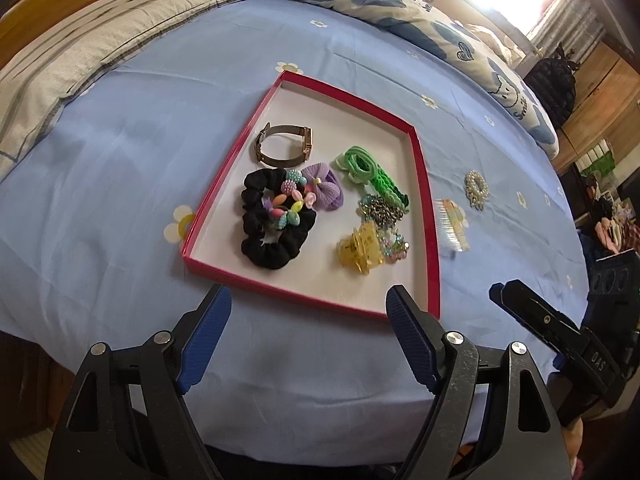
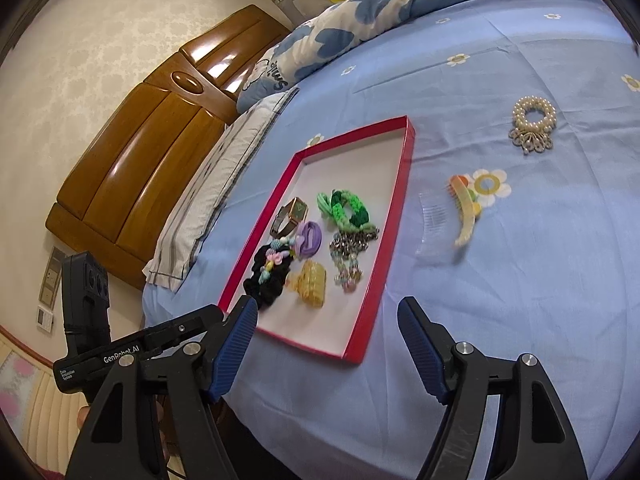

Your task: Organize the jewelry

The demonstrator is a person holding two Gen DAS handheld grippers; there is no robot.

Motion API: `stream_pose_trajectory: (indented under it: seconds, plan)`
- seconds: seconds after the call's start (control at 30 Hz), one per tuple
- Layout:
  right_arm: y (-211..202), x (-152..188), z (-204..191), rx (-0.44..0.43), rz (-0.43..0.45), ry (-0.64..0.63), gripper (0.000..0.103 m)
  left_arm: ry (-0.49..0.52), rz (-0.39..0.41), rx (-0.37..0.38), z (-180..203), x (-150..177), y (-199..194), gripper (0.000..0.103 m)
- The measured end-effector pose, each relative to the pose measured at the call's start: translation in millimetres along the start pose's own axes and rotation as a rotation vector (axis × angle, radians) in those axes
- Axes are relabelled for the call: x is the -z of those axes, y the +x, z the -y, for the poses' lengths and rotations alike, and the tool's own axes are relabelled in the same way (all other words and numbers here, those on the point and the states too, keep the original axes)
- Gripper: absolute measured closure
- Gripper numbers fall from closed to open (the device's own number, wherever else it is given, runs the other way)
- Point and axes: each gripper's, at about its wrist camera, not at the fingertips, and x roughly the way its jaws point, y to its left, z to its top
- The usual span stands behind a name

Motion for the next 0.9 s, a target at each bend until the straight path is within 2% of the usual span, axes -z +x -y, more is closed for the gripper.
stream_pose_trajectory:
  seconds: [0.17,0.37,0.47,0.57,0.63,0.9]
  plan:
    - [-8.3,9.3,-8.4,0.028,0.017,-0.036,0.028,0.034,0.033,-0.033,2.4,9.4,-13.1,0.023]
    - [-21.9,12.8,-38.5,0.094,0.049,-0.201,0.028,0.108,0.116,-0.122,7.6,15.6,-36.3,0.017]
    - [-32.0,10.7,-60.0,0.132,0.075,-0.313,0.023,0.138,0.161,-0.141,10.9,12.9,-48.6,0.012]
    - [-38.9,6.8,-74.6,0.16,0.089,-0.381,0.01,0.165,0.195,-0.163,14.6,8.6,-57.2,0.0]
    - [-41.3,4.7,-82.1,0.177,0.098,-0.411,0.006,0.174,0.22,-0.18,15.3,8.5,-60.3,0.0]
    - [-23.3,17.3,-78.9,0.184,0.071,-0.424,0.006,0.172,0.178,-0.252,2.4,16.9,-37.0,0.0]
